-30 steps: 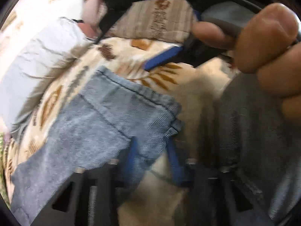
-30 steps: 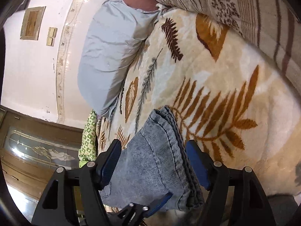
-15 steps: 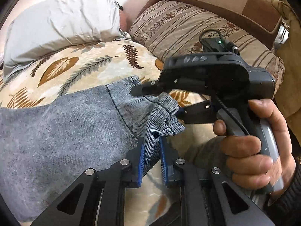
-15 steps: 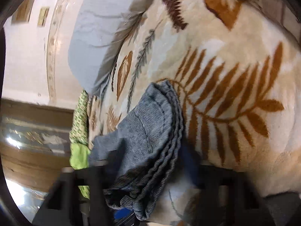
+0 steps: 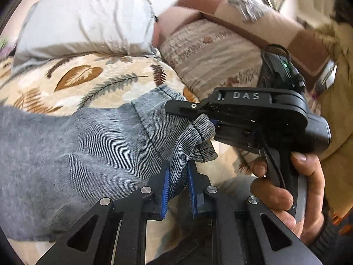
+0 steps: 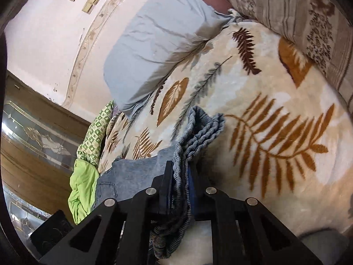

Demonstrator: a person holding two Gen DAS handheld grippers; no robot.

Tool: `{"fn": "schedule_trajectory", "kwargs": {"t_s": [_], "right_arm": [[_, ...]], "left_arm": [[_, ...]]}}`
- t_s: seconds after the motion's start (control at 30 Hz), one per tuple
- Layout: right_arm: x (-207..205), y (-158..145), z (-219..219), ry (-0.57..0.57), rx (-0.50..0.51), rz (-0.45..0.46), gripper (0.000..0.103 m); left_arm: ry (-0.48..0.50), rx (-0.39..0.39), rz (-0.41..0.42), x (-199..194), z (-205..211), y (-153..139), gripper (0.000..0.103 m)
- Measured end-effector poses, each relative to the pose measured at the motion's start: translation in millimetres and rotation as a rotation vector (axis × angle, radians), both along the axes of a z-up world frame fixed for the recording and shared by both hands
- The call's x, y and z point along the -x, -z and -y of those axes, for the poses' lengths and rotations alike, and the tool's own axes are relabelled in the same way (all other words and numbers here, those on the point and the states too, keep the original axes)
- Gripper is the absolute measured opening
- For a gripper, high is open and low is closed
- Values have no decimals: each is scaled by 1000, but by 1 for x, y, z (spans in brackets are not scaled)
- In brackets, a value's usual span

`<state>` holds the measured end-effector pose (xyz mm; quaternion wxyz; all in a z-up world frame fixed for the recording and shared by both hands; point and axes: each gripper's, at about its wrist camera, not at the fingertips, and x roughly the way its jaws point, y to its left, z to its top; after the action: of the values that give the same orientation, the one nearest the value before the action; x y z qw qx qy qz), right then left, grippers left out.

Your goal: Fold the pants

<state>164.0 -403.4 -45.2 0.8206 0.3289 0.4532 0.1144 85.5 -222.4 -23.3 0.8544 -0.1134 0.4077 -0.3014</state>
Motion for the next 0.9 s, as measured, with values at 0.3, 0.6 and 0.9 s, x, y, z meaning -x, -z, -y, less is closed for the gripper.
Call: {"fn": "schedule_trajectory", "kwargs": {"t_s": [0.3, 0.6, 0.9], "right_arm": [[-27, -47, -91, -138, 109, 45, 12], [-59, -12, -239, -368, 154, -17, 12], [-72, 63, -273, -385, 73, -168, 34]], "left_arm": [[-151, 170, -22, 13, -86, -20, 14], [-405, 186, -170, 26, -202, 7, 14], [-560, 270, -421, 16, -273, 77, 26]]}}
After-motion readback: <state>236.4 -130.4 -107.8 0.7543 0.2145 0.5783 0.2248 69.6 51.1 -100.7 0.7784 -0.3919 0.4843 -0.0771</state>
